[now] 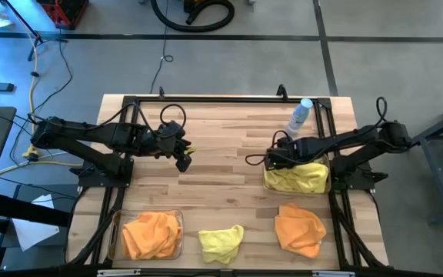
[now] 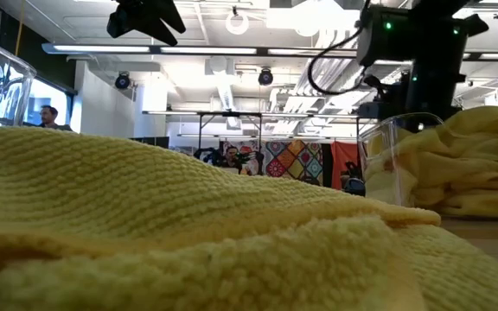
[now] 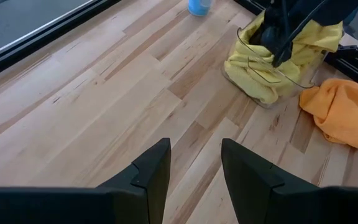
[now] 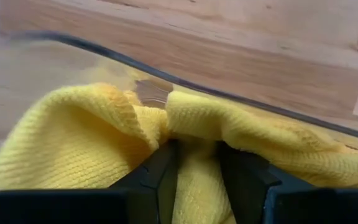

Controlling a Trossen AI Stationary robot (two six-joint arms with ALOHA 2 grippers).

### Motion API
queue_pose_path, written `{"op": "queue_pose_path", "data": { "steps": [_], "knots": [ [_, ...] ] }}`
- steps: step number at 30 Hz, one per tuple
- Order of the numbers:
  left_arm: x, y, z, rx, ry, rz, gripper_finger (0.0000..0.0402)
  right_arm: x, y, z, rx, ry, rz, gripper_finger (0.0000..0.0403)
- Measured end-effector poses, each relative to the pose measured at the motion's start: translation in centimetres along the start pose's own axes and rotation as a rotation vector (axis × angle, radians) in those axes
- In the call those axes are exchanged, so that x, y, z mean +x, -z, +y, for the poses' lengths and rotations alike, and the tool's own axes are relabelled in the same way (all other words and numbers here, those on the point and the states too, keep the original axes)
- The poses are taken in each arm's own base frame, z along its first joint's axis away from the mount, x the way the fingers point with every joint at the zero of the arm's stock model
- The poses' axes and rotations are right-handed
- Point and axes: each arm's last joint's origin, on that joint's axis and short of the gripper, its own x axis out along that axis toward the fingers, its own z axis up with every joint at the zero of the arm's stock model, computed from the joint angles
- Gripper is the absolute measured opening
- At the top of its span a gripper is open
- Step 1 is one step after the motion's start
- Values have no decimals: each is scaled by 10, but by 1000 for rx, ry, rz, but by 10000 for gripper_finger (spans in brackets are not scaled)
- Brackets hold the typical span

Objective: Sort microfiber towel by color & place in baskets
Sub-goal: Put the yellow microfiber cloth into the right transparent bin

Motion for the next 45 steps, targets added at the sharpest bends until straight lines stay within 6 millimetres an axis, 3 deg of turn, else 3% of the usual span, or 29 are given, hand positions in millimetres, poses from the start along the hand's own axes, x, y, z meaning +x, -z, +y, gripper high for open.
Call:
{"op": "queue_pose_path", "data": {
  "steps": [7,16,20,24,31,39,45],
  "knots": [
    [0,0,0,0,-2,-1,131,-27,-10,11,-61,1,-3,116],
    [0,0,0,0,-2,0,131,-84,-18,23,-110,-11,-3,116],
    [0,0,0,1,-2,0,131,-115,-11,15,-110,-118,-51,116],
    [0,0,0,0,-2,0,131,-129,4,-8,-19,-191,-76,116],
    [0,0,0,0,-1,0,131,-140,35,-25,73,-239,25,111],
    [0,0,0,-19,0,-2,131,-137,57,-44,176,34,110,84],
    [0,-1,0,-22,4,-6,131,-104,67,-38,184,47,140,83]
  ]
}}
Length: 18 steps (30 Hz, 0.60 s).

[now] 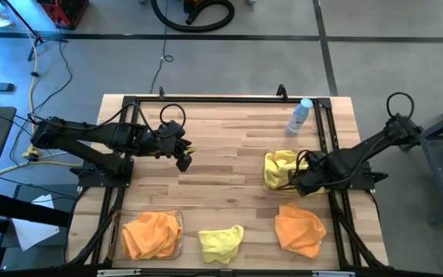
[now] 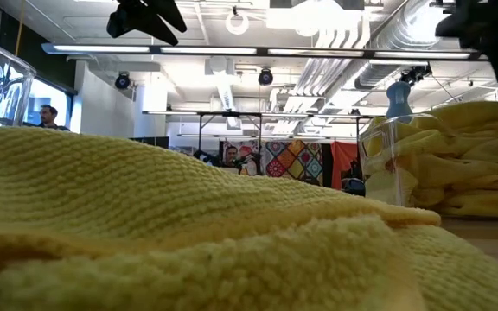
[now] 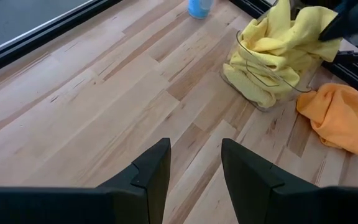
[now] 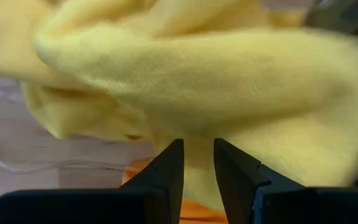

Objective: Sort microfiber towel by color & place in baskets
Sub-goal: Put the yellow microfiber cloth into the right transparent bin

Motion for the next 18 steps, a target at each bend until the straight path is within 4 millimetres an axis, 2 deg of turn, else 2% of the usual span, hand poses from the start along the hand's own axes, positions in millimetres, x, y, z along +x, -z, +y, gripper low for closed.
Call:
{"op": "queue_pose_path", "data": {
  "steps": [4,10,14,18],
  "knots": [
    [0,0,0,-1,0,0,131,35,4,-2,5,-17,25,83],
    [0,0,0,-1,0,0,131,82,-1,-15,42,8,7,83],
    [0,0,0,-1,0,0,131,89,-1,-18,46,10,20,83],
    [0,0,0,-1,0,0,131,77,-2,-14,45,15,0,83]
  ]
}}
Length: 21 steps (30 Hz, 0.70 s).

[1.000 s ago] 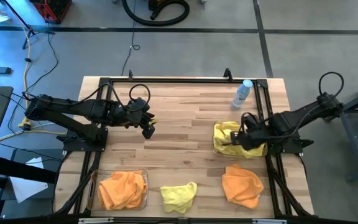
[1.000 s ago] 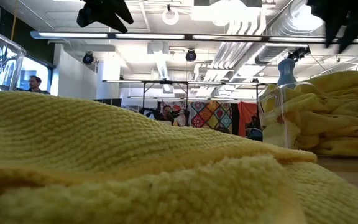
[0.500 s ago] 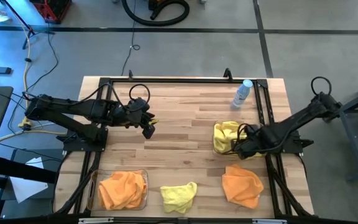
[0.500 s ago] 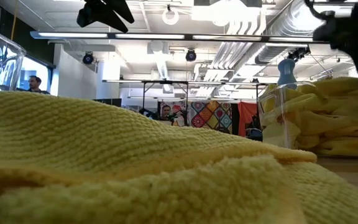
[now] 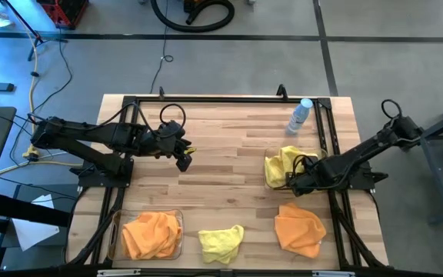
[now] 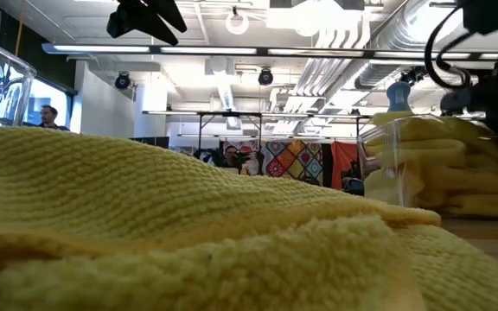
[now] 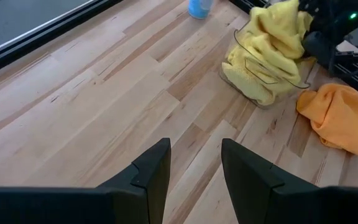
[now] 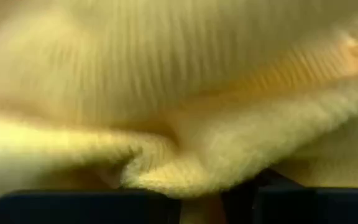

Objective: Sort microfiber towel by color & place in baskets
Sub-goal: Put the yellow microfiber cloth into the right transparent bin

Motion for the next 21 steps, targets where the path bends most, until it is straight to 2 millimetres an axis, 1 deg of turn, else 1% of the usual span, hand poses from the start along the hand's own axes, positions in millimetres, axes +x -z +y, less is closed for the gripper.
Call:
{"op": "queue_pose_path", "data": {
  "steps": [4,10,15,18,21],
  "knots": [
    [0,0,0,-5,0,0,131,-20,-1,6,-14,-17,-27,83],
    [0,0,0,-8,0,0,131,-56,-2,18,-27,-86,-44,83],
    [0,0,0,-7,0,0,131,-86,-8,21,2,-109,-92,83],
    [0,0,0,-5,0,0,131,-96,-12,19,20,-103,-151,83],
    [0,0,0,4,2,2,131,-99,-14,23,34,-130,-133,83]
  ]
}}
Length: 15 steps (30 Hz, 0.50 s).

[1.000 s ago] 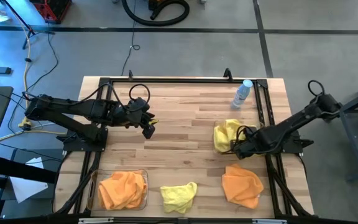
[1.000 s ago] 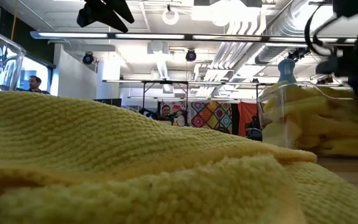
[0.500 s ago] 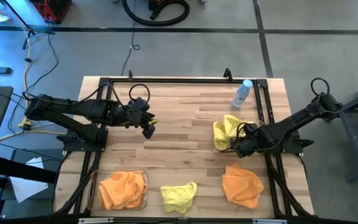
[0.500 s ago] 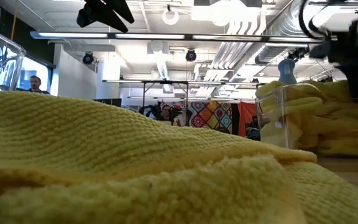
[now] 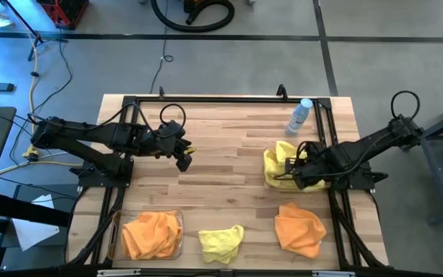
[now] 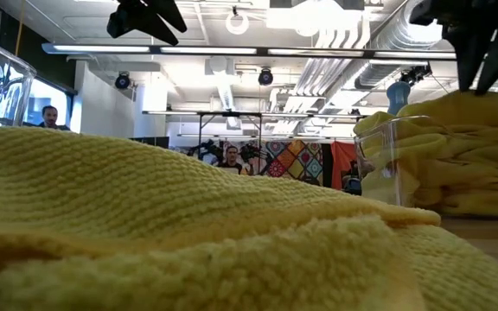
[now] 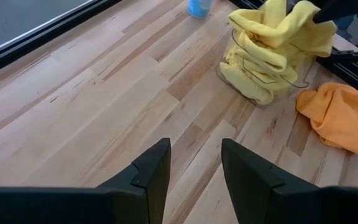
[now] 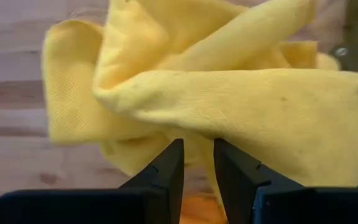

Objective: Sort microfiber towel by color & place in baskets
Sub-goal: Put the yellow microfiber cloth into the right transparent bin

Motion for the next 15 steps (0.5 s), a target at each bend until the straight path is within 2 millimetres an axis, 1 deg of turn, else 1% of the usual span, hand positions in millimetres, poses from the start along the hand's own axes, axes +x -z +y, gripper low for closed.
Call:
{"op": "queue_pose_path", "data": {
  "steps": [3,5,8,11,13,15],
  "knots": [
    [0,0,0,0,0,0,131,-1,1,6,-20,-57,4,83],
    [0,0,0,0,0,0,131,0,-1,7,-26,-84,-64,83],
    [0,0,0,9,1,1,131,5,-8,5,-12,-49,-114,83],
    [0,0,0,8,1,1,131,25,-12,-1,6,61,-50,83],
    [0,0,0,12,1,2,131,42,-12,-2,-4,75,-15,83],
    [0,0,0,26,1,2,131,59,-12,-2,-5,53,3,83]
  ]
}}
